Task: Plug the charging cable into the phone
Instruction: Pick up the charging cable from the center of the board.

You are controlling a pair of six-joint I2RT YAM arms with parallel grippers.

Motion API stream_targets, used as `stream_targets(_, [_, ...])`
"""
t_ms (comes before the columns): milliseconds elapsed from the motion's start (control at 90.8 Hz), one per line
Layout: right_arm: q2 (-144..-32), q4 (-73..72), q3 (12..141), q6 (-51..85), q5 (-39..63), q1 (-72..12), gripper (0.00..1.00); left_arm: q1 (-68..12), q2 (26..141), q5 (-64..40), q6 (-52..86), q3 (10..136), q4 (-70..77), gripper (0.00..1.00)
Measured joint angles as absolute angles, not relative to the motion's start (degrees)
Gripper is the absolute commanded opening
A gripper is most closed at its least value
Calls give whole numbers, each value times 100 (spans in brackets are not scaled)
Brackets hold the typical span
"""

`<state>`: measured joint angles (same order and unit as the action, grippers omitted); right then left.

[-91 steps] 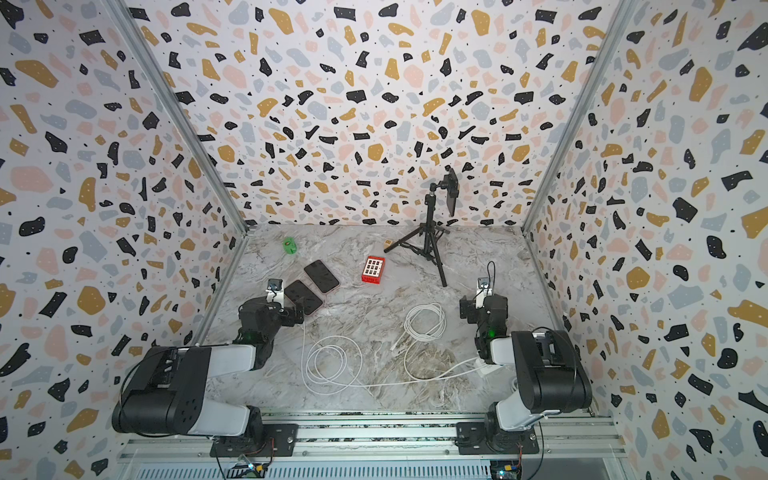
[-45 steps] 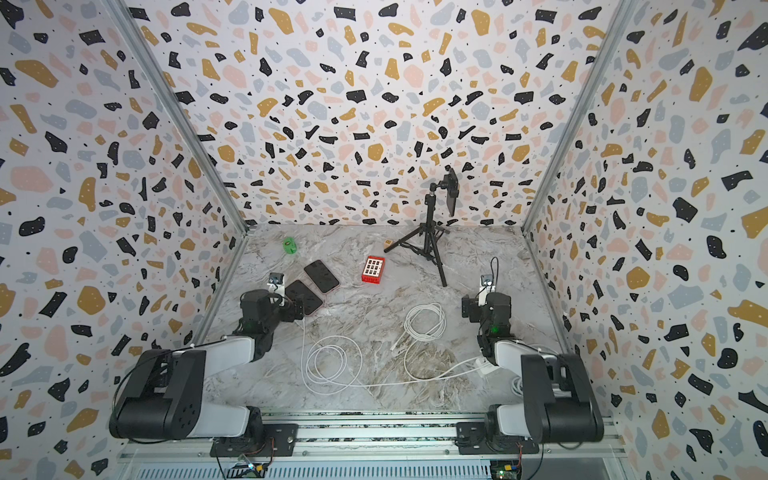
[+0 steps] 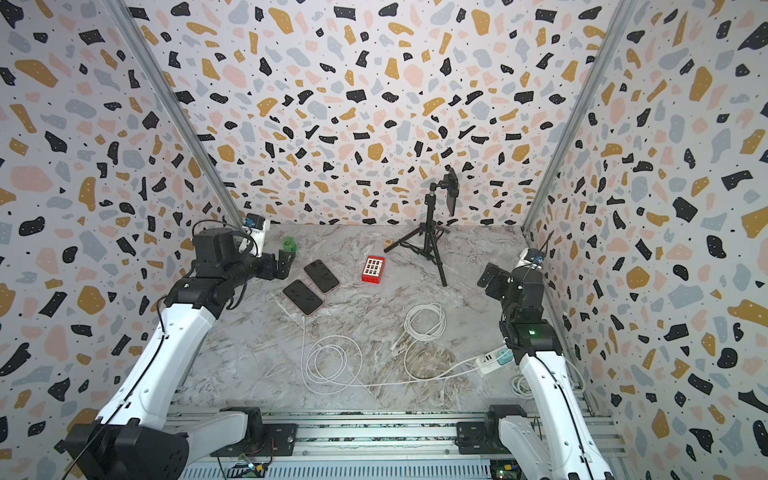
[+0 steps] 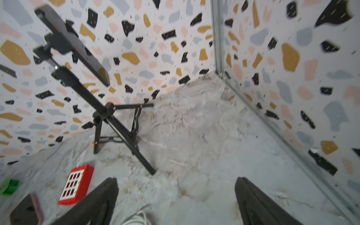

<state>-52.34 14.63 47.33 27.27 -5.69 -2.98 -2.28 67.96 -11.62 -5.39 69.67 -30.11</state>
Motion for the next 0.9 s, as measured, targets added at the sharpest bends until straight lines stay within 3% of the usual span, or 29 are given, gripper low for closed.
stream_targets(176, [-6316, 2123, 5004, 2711, -30, -1273, 97, 64, 7081, -1350, -510, 7124, -4001, 100])
stream_targets(352, [-7387, 2311, 5459, 2519, 329, -2958, 83, 425, 7446, -1457, -379, 7105, -4434, 100])
stream_targets(540, [-8667, 2150, 6335, 2314, 709, -4108, 74, 735, 7782, -1627, -34, 6744, -4456, 100])
stream_targets(903, [-10630, 1822, 7898, 2471, -217, -5642, 61, 1181, 8064, -1363, 217, 6414, -4552, 97])
